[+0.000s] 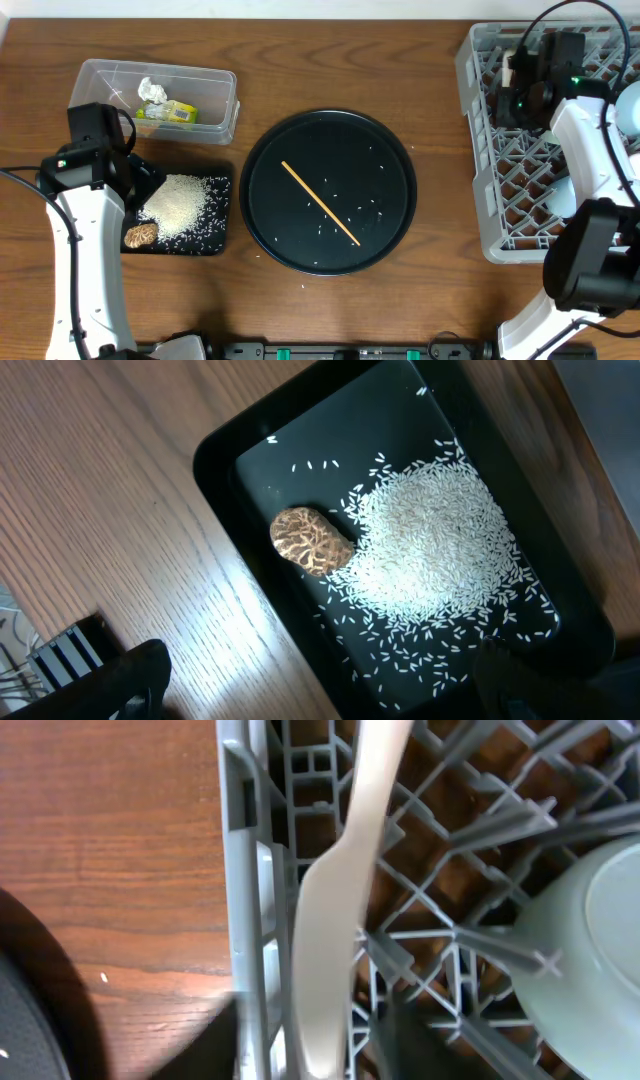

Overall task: Sort waste into correct bins and load items into the dishwasher rack
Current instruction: 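Carry the knife right and insert it into the rack, open gripper, then move the right gripper to the wooden stick and grasp it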

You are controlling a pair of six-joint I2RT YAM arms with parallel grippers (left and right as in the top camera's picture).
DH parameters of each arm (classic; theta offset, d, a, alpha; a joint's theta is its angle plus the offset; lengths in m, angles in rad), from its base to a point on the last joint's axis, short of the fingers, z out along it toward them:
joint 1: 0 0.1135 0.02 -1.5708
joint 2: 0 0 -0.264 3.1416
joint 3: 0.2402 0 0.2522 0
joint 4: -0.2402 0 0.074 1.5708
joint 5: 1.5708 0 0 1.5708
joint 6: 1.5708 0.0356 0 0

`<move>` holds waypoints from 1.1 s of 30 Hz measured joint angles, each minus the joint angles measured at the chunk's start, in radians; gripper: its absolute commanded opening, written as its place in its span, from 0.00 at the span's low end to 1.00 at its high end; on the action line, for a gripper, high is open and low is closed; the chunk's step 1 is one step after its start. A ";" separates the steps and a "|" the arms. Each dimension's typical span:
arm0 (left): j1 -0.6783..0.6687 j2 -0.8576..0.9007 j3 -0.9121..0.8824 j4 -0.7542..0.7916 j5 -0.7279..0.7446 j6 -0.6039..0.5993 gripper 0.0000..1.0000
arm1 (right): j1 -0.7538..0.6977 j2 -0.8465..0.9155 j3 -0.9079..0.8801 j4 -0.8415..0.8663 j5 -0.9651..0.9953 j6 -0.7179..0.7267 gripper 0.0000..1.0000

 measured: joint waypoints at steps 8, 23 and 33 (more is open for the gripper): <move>0.000 0.000 0.000 0.000 0.000 0.000 0.98 | 0.000 0.004 0.018 -0.063 0.000 0.012 0.89; 0.000 0.000 0.000 0.000 0.000 0.000 0.98 | 0.056 -0.053 0.292 -0.393 -0.217 0.023 0.90; 0.000 0.000 0.000 0.000 0.000 0.000 0.98 | 0.453 -0.097 0.242 -0.391 -0.285 -0.066 0.73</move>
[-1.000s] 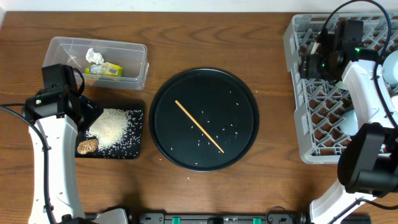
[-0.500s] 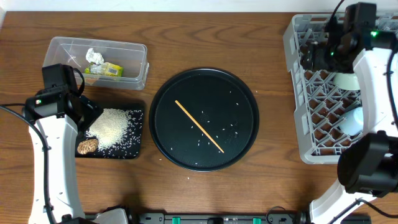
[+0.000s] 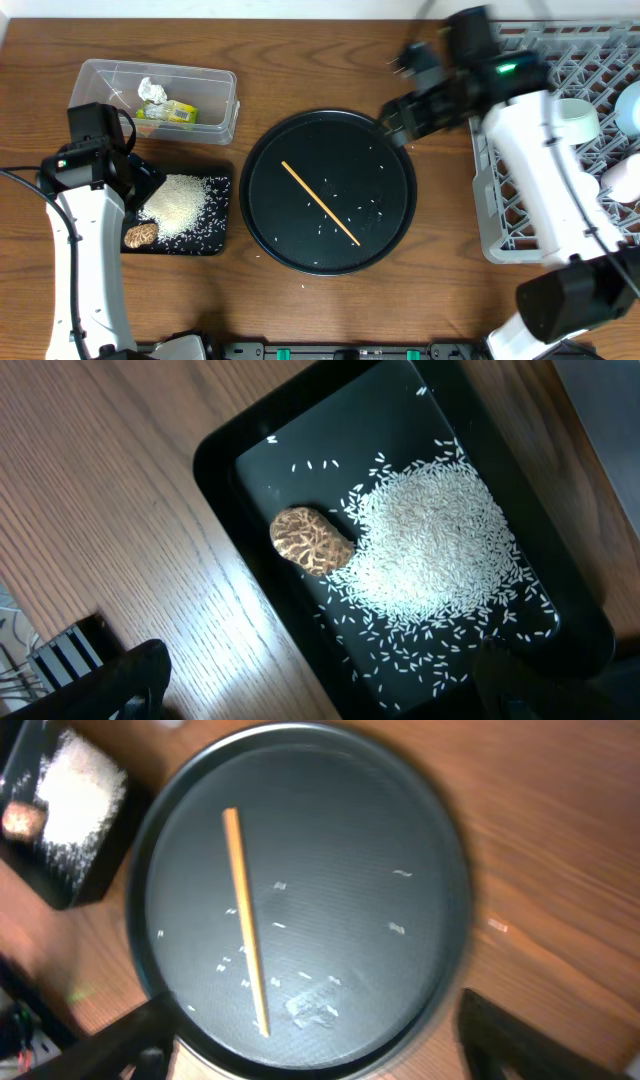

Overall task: Sort waste into correct bins and load items into the dishwasher rack
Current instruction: 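Move the right gripper to the wooden stick and grasp it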

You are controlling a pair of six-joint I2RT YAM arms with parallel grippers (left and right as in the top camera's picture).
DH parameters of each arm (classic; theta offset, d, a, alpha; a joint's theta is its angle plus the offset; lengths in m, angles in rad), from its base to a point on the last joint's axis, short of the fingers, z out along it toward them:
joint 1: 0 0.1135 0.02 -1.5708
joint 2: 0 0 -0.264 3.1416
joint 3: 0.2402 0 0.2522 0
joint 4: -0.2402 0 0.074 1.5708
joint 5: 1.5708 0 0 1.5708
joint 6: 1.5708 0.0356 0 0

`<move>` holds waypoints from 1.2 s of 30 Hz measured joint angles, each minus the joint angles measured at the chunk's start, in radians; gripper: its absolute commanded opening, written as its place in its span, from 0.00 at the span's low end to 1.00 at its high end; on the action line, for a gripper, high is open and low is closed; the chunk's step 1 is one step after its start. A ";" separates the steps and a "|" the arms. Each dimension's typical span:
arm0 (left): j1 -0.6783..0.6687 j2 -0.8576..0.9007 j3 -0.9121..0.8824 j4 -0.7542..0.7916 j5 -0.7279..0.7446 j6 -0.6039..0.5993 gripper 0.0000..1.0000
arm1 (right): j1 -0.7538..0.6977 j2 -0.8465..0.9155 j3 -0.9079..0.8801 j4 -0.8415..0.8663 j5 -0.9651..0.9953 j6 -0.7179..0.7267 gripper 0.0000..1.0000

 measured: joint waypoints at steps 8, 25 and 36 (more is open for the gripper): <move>0.000 0.000 0.000 0.000 0.000 0.000 0.98 | 0.279 0.029 -0.222 0.203 0.159 0.040 0.67; 0.000 0.000 0.000 0.000 0.000 0.000 0.98 | 0.500 0.287 -0.282 0.275 0.332 0.143 0.52; 0.000 0.000 0.000 0.000 0.000 0.000 0.98 | 0.500 0.319 -0.283 0.272 0.346 0.163 0.14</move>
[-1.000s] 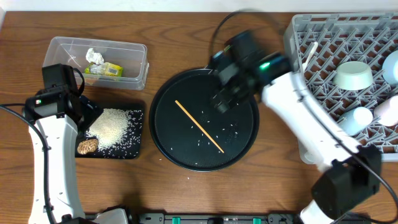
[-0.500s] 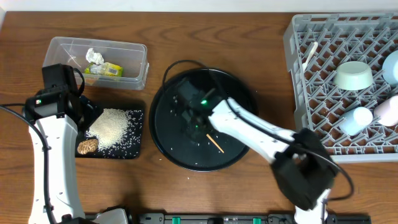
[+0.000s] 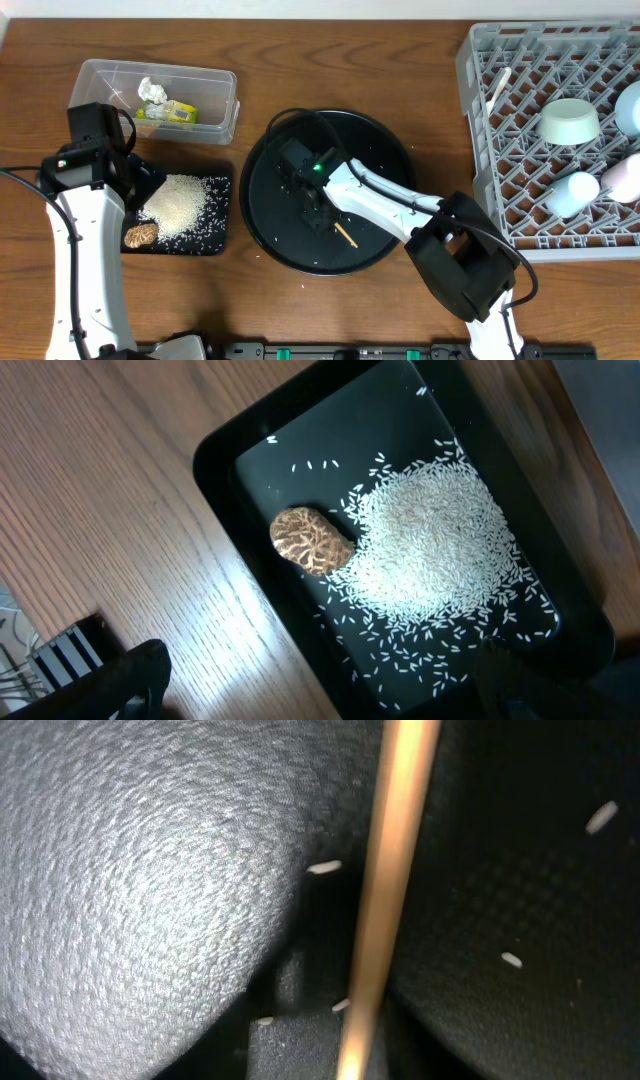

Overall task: Sort waste into correct bins and load items into the dishwasher rack
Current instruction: 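Move the right gripper to the wooden stick and grasp it, then carry the wooden stick right and insert it upright into the rack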

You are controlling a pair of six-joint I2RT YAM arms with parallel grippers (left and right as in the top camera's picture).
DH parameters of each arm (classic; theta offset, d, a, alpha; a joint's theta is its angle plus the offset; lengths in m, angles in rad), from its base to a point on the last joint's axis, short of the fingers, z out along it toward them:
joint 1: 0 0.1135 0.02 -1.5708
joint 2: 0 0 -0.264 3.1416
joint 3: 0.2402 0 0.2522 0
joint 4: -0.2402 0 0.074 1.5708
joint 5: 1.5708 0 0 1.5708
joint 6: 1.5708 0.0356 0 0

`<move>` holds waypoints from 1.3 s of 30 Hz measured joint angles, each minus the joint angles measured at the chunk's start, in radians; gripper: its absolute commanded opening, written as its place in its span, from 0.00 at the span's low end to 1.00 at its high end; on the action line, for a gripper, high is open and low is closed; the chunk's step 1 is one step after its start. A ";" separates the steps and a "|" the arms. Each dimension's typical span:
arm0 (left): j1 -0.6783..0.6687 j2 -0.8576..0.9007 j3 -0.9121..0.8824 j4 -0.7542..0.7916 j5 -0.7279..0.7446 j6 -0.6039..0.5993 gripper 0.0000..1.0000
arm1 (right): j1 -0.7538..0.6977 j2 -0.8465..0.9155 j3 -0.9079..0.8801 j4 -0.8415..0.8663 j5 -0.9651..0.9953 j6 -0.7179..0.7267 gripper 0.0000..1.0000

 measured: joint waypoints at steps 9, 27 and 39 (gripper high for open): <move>0.000 0.000 0.000 0.000 0.000 0.000 0.98 | 0.000 0.000 0.000 -0.001 0.003 0.020 0.01; 0.000 0.000 0.000 0.000 0.000 0.000 0.98 | -0.218 -0.222 0.187 -0.142 -0.034 0.078 0.01; 0.000 0.000 0.000 0.000 0.000 0.000 0.98 | -0.733 -0.479 0.218 -0.147 0.008 0.040 0.01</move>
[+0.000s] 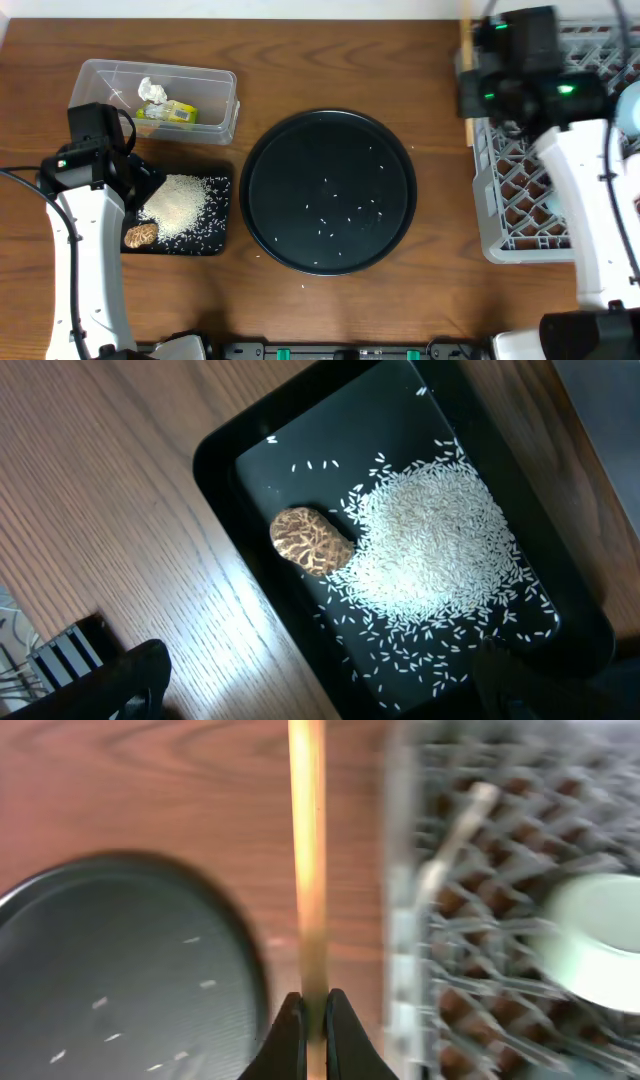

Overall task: Sort waste into correct bins and load items into the dishwasher rack
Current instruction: 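Carry the wooden stick right and insert it upright into the rack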

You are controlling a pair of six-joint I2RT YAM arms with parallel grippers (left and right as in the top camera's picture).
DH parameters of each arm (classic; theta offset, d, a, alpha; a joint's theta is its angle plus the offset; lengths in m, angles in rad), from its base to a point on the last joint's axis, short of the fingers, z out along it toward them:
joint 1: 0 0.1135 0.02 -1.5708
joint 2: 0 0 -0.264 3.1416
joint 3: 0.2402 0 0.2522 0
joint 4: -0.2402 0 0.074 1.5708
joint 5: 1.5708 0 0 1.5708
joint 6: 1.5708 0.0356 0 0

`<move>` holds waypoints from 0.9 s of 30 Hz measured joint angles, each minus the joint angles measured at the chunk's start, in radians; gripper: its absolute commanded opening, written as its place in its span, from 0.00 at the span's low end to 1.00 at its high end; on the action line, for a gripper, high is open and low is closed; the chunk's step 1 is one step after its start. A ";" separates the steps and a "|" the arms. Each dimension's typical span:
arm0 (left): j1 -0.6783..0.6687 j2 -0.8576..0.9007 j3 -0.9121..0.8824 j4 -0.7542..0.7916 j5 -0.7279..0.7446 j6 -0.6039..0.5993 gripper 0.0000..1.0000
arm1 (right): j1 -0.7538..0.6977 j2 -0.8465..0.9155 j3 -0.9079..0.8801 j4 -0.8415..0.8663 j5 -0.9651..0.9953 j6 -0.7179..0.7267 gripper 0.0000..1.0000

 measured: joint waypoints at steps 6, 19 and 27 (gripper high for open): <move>0.000 0.000 0.000 0.000 0.000 0.000 0.98 | -0.100 0.055 0.000 0.029 -0.003 -0.038 0.01; 0.000 0.000 0.000 0.000 0.000 0.000 0.98 | -0.154 0.289 0.000 0.079 0.050 -0.053 0.01; 0.000 0.000 0.000 0.000 0.000 0.000 0.98 | -0.181 0.293 -0.001 0.091 0.067 -0.070 0.02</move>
